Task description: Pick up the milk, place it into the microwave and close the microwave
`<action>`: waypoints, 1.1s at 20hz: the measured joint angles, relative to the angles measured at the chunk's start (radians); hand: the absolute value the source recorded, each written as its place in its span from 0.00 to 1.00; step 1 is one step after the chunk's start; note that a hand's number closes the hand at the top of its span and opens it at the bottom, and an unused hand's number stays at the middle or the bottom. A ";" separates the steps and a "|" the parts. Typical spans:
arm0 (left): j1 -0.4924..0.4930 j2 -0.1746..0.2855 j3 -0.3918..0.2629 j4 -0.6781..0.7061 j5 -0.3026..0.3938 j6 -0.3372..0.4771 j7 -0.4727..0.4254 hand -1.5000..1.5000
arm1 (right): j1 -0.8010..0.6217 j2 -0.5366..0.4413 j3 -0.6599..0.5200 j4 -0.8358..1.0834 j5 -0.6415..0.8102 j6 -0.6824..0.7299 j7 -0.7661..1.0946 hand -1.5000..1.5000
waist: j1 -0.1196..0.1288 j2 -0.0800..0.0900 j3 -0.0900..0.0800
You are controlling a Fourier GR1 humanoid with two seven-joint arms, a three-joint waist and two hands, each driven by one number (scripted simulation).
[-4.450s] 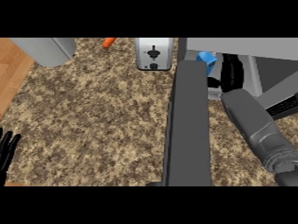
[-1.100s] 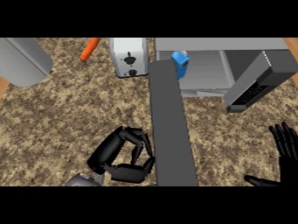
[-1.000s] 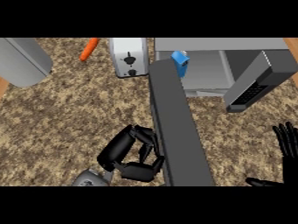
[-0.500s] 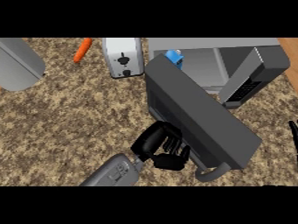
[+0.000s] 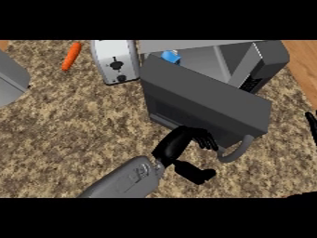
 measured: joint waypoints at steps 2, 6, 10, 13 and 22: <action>-0.036 -0.001 0.001 0.002 0.045 0.020 -0.014 1.00 | -0.018 -0.013 0.004 -0.016 -0.017 0.017 0.017 0.00 | -0.018 0.005 -0.001; -0.090 -0.004 0.018 -0.003 0.135 0.047 -0.062 1.00 | -0.051 -0.030 0.019 -0.050 -0.041 0.044 0.045 0.00 | -0.055 0.015 -0.002; -0.152 -0.007 0.039 0.021 0.205 0.064 -0.092 1.00 | -0.074 -0.048 0.032 -0.082 -0.059 0.067 0.069 0.00 | -0.098 0.024 -0.002; -0.198 -0.008 0.052 0.043 0.247 0.081 -0.108 1.00 | -0.089 -0.063 0.034 -0.102 -0.070 0.078 0.083 0.00 | -0.131 0.030 -0.002; -0.343 -0.008 0.098 0.130 0.338 0.116 -0.124 1.00 | -0.126 -0.101 0.035 -0.134 -0.128 0.109 0.138 0.00 | -0.204 0.049 0.002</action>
